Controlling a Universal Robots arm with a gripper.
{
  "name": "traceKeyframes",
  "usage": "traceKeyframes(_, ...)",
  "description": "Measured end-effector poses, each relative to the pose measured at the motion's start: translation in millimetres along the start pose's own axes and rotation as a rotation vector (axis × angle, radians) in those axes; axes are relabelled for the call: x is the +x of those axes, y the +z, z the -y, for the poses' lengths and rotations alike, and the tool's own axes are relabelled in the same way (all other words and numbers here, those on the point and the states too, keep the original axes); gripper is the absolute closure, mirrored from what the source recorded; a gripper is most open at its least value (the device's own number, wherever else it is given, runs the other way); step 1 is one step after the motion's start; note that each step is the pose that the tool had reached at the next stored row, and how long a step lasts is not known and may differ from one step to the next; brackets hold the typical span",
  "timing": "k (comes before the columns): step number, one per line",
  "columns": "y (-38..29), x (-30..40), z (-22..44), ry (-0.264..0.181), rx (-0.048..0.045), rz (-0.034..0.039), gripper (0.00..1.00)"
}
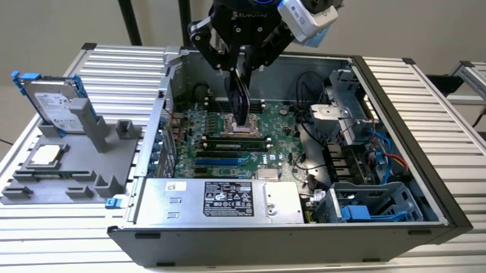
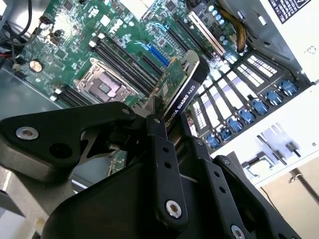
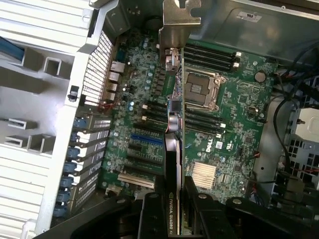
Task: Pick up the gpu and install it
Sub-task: 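Insert the gpu into the slot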
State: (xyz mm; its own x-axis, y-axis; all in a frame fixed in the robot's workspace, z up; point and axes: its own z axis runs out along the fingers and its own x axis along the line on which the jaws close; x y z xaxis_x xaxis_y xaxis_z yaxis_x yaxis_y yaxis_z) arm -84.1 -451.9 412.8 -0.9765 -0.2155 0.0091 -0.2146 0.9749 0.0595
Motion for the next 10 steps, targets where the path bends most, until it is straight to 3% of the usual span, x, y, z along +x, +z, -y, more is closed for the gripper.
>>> traceKeyframes(10,-0.1,-0.7,0.2,-0.035,0.0004,-0.0022,1.0)
